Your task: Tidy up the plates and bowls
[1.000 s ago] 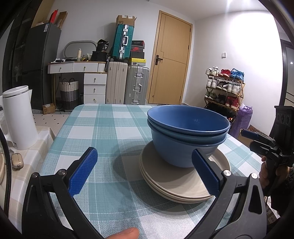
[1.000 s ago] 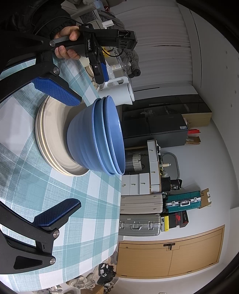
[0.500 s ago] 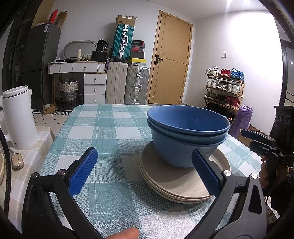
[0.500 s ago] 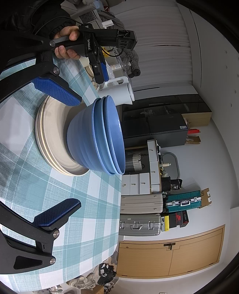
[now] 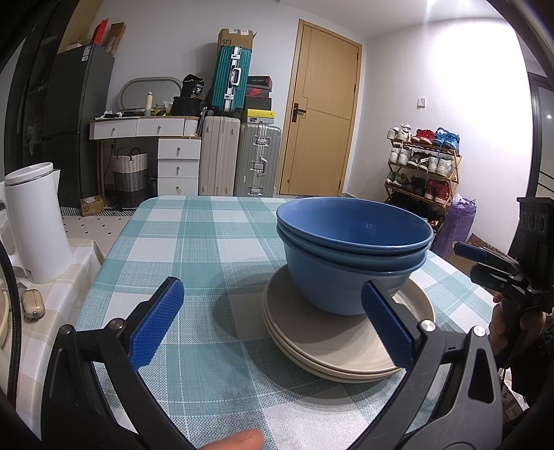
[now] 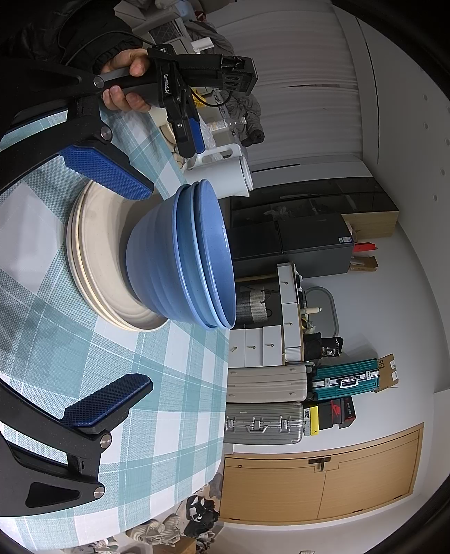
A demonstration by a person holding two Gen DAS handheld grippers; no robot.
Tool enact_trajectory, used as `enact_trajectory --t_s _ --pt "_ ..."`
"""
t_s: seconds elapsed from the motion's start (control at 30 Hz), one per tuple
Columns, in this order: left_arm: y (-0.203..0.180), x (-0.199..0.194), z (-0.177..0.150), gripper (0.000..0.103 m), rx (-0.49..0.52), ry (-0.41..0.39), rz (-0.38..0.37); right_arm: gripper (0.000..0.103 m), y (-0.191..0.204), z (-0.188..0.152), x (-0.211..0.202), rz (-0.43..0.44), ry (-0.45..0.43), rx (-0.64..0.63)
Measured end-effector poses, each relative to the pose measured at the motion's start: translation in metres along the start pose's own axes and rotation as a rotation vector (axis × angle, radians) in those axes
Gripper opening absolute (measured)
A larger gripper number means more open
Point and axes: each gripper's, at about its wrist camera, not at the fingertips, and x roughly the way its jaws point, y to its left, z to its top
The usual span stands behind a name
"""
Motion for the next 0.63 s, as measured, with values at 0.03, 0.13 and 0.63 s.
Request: enact_trajectory --t_s 0.03,0.13,0.63 --pt "-0.0004 -0.0003 0.0002 0.102 0.000 -0.001 0.001 0.102 0.0002 0.0000 0.0001 0.000 0.000 0.000" --pt "-0.0011 -0.0008 0.0006 0.102 -0.002 -0.001 0.001 0.102 0.0001 0.0000 0.0002 0.000 0.001 0.000" --pt "-0.0066 -0.0068 0.0043 0.102 0.010 -0.013 0.004 0.102 0.0001 0.0004 0.0003 -0.001 0.000 0.000"
